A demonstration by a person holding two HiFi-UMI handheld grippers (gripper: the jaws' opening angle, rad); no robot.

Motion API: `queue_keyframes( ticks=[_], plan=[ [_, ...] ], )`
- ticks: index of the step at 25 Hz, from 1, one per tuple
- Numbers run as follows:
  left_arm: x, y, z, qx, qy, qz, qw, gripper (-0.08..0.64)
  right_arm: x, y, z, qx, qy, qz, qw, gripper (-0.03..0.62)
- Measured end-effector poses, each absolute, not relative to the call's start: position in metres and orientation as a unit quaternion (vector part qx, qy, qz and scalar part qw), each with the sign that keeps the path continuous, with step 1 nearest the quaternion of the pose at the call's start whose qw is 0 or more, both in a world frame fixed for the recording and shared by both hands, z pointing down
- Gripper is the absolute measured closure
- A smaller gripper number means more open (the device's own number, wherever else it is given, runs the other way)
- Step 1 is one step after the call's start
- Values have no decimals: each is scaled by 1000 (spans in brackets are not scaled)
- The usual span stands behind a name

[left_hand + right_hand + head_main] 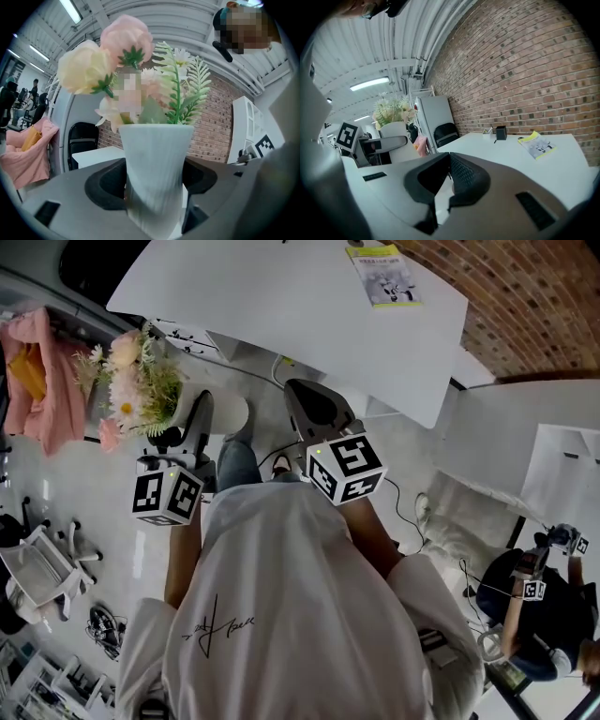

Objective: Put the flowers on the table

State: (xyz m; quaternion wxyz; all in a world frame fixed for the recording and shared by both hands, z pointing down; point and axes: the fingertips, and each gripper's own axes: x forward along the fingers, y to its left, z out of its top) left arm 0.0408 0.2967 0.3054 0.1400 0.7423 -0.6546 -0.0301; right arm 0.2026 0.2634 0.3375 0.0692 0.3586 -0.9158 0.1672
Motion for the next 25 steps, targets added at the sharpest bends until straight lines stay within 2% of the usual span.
queue_keyframes(
  ticks=[12,25],
  plan=[
    [-13,215,302,747,-649,-23,139,218,152,182,333,367,-913,162,75,568],
    [-109,113,290,768,-627,-21,130,218,52,94,327,382,-906,161,86,568]
  ],
)
